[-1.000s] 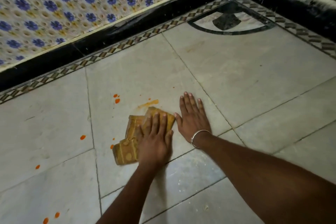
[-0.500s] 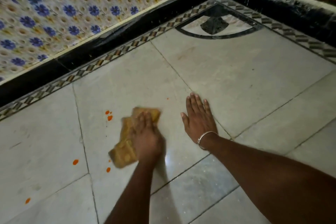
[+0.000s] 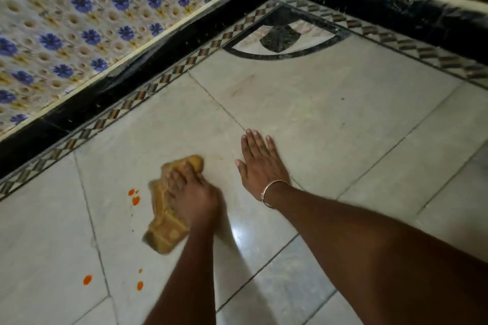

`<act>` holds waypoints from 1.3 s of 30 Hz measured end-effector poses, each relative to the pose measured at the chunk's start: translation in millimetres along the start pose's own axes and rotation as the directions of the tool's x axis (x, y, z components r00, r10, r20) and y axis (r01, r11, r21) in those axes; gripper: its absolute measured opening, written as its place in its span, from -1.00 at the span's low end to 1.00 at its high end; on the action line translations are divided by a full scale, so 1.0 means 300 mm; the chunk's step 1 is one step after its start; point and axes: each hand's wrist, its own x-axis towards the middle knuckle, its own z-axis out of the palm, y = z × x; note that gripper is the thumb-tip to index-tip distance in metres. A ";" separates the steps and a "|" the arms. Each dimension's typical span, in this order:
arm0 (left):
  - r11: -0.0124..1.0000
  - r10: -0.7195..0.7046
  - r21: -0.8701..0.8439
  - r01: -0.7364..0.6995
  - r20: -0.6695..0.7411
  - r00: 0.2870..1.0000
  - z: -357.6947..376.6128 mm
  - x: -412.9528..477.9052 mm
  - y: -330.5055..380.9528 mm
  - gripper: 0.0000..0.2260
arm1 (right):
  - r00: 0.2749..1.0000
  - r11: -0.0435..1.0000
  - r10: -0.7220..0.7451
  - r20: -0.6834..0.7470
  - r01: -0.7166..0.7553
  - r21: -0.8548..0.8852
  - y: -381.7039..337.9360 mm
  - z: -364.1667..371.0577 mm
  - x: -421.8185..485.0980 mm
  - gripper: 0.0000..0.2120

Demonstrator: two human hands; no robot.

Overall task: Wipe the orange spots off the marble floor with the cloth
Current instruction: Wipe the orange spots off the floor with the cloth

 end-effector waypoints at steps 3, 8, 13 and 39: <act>0.998 0.054 0.046 -0.052 -0.047 0.997 0.027 -0.150 0.063 -0.50 | 0.999 0.999 -0.035 -0.041 0.035 0.010 -0.002 0.011 0.012 -0.35; 0.838 0.544 -0.146 -0.525 0.172 0.821 0.020 0.077 0.105 -0.44 | 0.997 0.999 -0.031 -0.070 0.034 0.036 0.005 0.008 0.011 -0.38; 0.970 0.209 -0.136 -0.201 0.045 0.977 -0.039 0.133 -0.117 -0.50 | 0.997 0.997 -0.058 -0.060 0.061 0.045 0.007 0.002 -0.001 -0.37; 0.979 0.177 -0.110 -0.172 0.036 0.984 -0.041 -0.175 -0.091 -0.52 | 0.985 0.983 -0.172 0.020 0.173 -0.061 -0.002 0.017 -0.002 -0.43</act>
